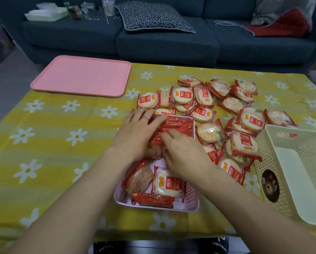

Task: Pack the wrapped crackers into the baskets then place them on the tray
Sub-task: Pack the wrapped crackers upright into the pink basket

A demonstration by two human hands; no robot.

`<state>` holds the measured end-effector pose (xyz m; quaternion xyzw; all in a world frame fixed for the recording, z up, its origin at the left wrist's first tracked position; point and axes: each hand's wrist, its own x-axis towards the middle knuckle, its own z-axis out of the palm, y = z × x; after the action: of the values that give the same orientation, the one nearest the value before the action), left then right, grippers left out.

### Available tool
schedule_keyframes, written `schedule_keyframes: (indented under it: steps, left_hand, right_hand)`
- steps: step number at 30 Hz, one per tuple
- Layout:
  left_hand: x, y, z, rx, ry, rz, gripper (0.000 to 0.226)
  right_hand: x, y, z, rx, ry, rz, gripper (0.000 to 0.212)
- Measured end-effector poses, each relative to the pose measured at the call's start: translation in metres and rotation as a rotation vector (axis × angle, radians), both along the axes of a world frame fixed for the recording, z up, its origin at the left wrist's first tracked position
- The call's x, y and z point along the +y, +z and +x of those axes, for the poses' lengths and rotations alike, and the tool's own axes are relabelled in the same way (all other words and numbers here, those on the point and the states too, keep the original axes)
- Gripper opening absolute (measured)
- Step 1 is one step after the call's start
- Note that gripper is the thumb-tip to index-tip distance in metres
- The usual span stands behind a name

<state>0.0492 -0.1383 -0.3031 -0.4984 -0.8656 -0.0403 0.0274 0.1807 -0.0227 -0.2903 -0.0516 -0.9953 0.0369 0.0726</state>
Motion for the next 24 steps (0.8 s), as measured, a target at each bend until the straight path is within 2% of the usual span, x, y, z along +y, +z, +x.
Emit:
schedule_keyframes:
  steps: [7, 11, 13, 15, 20, 24]
  left_hand:
    - [-0.002, -0.001, 0.001, 0.026, 0.010, -0.036, 0.122]
    - [0.000, -0.001, 0.002, 0.041, 0.036, -0.071, 0.125]
    - [0.001, -0.001, 0.002, 0.046, 0.039, -0.071, 0.124]
    - [0.001, -0.002, 0.001, 0.061, 0.034, -0.062, 0.122]
    - [0.001, -0.002, 0.000, 0.073, 0.023, -0.045, 0.117]
    - [-0.002, 0.002, -0.003, 0.009, 0.016, -0.070, 0.122]
  right_hand:
    - [-0.008, 0.010, 0.008, -0.129, -0.009, -0.010, 0.015]
    - [-0.016, 0.002, 0.012, -0.319, -0.001, 0.032, 0.029]
    - [-0.015, -0.004, 0.010, -0.322, -0.013, 0.086, 0.043]
    - [-0.015, -0.009, 0.008, -0.304, -0.018, 0.124, 0.049]
    - [-0.017, -0.012, 0.008, -0.326, -0.013, 0.162, 0.041]
    - [-0.016, -0.006, 0.010, -0.370, 0.023, 0.138, 0.027]
